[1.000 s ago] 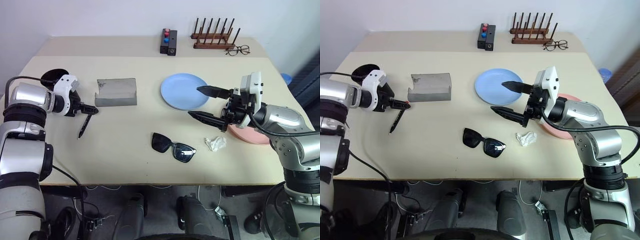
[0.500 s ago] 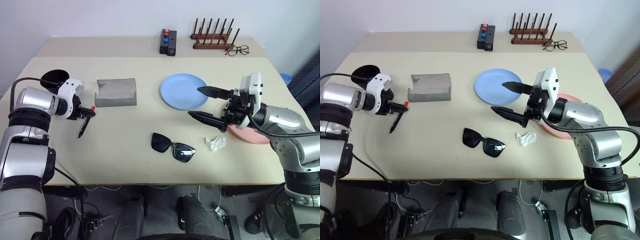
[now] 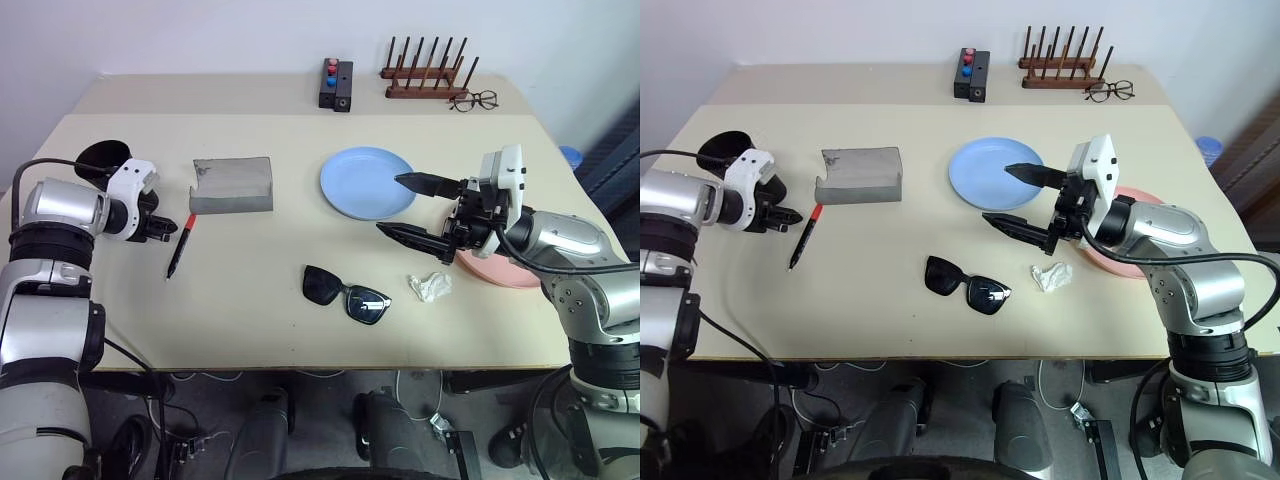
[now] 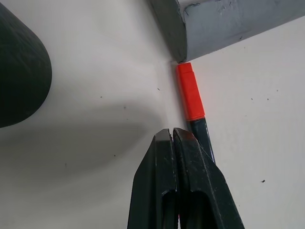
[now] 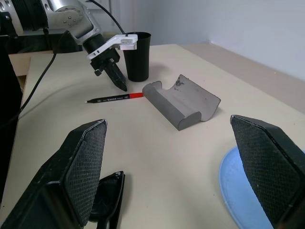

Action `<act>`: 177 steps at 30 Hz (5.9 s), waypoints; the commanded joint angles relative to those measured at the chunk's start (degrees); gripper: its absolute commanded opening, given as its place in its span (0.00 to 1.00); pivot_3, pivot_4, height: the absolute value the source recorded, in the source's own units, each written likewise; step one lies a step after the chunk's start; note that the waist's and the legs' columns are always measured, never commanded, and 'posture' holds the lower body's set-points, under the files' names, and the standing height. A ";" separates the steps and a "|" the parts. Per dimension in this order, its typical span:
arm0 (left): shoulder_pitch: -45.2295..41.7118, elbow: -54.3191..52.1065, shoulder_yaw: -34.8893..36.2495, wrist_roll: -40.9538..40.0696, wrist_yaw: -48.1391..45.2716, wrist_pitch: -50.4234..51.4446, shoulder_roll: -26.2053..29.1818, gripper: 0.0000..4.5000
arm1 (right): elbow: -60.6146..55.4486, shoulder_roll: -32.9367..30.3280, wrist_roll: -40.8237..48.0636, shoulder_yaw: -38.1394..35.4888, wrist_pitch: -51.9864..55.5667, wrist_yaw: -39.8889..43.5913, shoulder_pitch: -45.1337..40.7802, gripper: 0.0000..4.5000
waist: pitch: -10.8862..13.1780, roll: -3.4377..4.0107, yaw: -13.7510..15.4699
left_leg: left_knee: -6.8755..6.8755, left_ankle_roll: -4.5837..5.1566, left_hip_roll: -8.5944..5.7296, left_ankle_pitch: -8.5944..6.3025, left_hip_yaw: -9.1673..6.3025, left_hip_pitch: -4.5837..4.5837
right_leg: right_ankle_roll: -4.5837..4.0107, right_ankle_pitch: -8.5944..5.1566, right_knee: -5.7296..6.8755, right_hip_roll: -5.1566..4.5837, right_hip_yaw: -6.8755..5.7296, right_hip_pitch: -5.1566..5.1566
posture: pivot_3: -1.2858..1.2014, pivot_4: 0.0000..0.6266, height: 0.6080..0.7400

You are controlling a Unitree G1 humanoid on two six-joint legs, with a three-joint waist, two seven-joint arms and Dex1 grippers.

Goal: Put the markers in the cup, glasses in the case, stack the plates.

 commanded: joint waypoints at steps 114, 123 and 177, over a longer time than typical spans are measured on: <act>17.45 -53.53 18.27 -15.36 22.03 31.54 -1.42 0.02 | 1.34 1.78 -1.57 -0.17 -3.74 1.82 -2.03 0.94 | 0.02 -0.04 0.12 | 0.00 -0.02 -0.02 0.00 -0.07 0.01 | 0.00 -0.01 -0.04 -0.02 0.02 0.03 | 0.52 0.24 1.00; 15.39 -54.55 27.04 -19.03 22.19 16.74 -2.83 0.02 | 2.96 1.88 -0.37 -0.45 -2.84 3.08 -4.33 0.94 | 0.02 -0.04 0.12 | 0.00 -0.02 -0.02 0.01 -0.06 0.01 | 0.00 0.00 -0.05 -0.01 0.01 0.02 | 0.52 0.24 1.00; 8.56 11.61 40.32 -21.88 14.65 -69.64 -4.44 0.99 | 2.01 0.06 -1.49 -1.12 -1.74 1.22 -2.95 0.94 | 0.01 -0.16 0.06 | 0.01 -0.05 -0.03 0.03 0.03 0.04 | 0.02 0.02 0.01 -0.03 -0.01 0.04 | 0.52 0.24 1.00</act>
